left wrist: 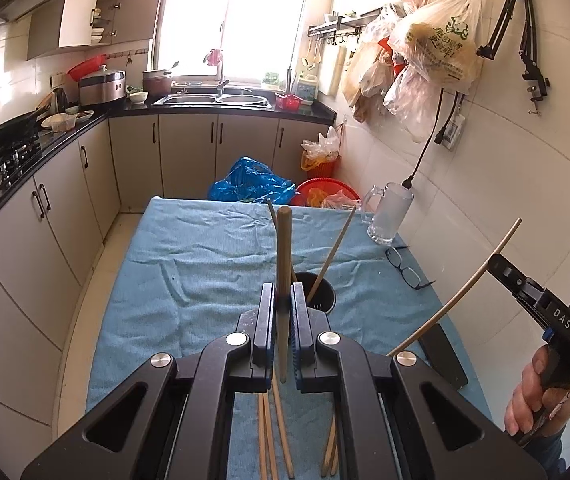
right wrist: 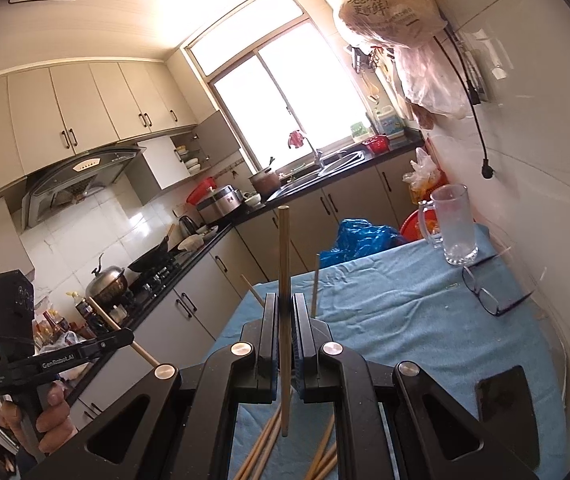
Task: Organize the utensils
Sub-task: 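Carry the left tool's chopstick upright over the holder while the right tool carries its own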
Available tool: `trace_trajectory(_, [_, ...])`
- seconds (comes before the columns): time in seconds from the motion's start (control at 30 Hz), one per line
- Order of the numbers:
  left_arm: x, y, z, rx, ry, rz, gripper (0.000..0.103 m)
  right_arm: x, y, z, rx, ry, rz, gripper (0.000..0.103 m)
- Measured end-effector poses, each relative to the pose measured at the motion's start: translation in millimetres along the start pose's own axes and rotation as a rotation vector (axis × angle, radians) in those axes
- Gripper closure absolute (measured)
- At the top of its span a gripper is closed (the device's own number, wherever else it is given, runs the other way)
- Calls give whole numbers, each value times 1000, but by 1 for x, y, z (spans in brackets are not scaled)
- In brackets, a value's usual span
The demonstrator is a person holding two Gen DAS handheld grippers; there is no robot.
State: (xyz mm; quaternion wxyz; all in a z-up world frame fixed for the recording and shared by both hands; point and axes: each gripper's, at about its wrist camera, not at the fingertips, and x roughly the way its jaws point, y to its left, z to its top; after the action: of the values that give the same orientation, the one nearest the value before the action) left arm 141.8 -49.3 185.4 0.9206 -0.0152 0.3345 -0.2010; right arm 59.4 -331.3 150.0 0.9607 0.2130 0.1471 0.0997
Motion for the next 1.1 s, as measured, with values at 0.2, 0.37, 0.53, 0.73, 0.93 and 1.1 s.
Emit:
trace_trajectory(0.2, [3,2,14,-13,-10,-4,97,7,8,16,-16,-10,14,96])
trace_trajectory(0.37, [7,3,29,-26,-21,-10,97,14,13,29,-21,-20,19,96])
trace_trajectory(0.53, [10,-2,48,-30,-39,-15,97,22,16,41,-13,-23,28,96])
trace_trajectory(0.73, [19,-8,71,-34,-56,-26,97,35,19,56,-19,-32,28,96])
trace_trajectory(0.93, [41,-12,85,-40,-48,-30,97,51,17,62,-11,-27,16,96])
trace_trajectory(1.1, [68,-9,83,-50,-21,-26,97,70,8,62,4,-3,0,96])
